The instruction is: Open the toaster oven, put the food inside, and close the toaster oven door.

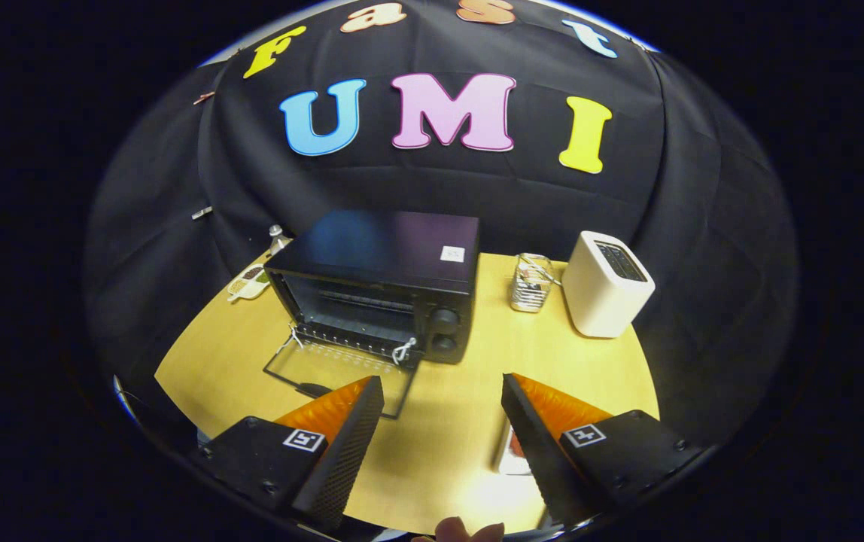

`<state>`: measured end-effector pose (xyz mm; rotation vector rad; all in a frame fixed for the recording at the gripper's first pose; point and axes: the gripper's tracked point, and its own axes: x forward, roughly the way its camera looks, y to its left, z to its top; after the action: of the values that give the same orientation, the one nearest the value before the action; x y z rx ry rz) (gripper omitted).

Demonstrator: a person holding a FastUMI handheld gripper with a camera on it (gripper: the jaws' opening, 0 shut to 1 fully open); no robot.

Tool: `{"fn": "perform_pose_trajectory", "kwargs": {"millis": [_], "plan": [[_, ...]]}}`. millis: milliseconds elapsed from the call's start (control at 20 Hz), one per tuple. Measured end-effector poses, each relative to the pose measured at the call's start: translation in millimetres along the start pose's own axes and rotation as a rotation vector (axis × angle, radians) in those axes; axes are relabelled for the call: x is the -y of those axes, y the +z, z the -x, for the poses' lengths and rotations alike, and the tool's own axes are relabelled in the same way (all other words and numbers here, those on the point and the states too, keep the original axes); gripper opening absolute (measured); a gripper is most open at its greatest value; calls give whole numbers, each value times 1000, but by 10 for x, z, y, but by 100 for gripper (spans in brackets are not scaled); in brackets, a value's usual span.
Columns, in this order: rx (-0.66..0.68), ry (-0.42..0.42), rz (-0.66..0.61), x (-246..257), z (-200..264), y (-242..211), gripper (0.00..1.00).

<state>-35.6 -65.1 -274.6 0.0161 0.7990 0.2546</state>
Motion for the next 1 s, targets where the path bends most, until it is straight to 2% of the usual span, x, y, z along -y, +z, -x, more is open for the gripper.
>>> {"fn": "perform_pose_trajectory", "kwargs": {"millis": [250,450,600,850,1000], "plan": [[-122,99,-4,791,16,-223,99],[-272,201,-67,1286,-179,-529,99],[-386,241,-91,1617,-448,-814,99],[-579,383,-170,1595,-787,-1277,97],[-646,463,-208,1507,-893,-1453,82]]}}
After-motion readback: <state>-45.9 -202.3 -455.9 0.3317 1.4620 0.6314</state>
